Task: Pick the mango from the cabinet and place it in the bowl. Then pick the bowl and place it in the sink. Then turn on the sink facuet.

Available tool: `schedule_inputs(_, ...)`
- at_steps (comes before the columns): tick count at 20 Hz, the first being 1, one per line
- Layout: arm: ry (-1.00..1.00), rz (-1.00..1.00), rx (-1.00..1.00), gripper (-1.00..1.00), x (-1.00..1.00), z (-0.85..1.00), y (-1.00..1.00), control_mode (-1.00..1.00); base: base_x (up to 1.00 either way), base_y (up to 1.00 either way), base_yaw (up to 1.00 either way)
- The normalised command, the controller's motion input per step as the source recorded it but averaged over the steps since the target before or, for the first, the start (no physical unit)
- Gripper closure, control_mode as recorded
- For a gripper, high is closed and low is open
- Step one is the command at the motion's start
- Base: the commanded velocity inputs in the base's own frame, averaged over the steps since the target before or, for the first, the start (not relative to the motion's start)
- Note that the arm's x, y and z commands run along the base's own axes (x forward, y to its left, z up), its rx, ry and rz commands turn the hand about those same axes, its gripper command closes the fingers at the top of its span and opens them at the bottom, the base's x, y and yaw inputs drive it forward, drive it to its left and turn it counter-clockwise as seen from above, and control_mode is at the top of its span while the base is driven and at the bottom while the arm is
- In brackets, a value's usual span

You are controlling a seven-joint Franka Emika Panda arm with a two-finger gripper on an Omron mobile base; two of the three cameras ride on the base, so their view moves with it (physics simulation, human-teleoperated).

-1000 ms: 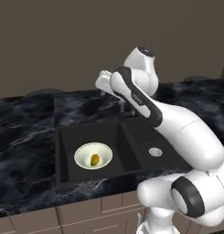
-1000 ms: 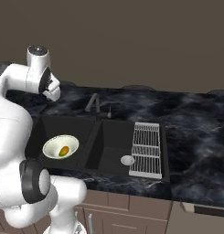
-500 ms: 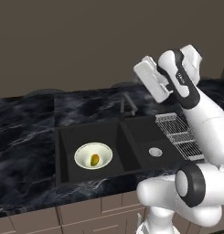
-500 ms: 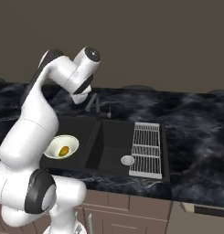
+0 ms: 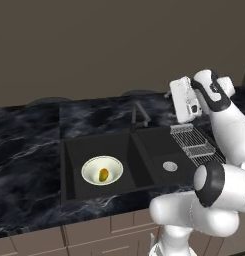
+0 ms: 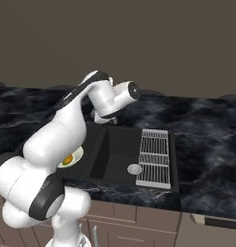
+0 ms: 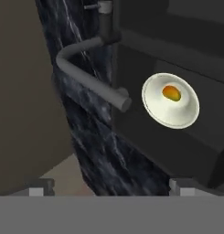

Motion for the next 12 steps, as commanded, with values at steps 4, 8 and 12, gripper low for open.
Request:
schedule_inputs(4,0.19,-0.2,0.45,-1.0,0.68,-0.5,-0.43,-1.0,0.0,0.0,0.0)
schedule_inputs(8,0.11,-0.06,0.46,-1.0,0.51,-0.81,-0.35,-1.0,0.0,0.0,0.0)
schedule_inputs(12,0.06,-0.04,0.38,-1.0,0.32,-0.54,-0.08,-1.0,0.0,0.0,0.0)
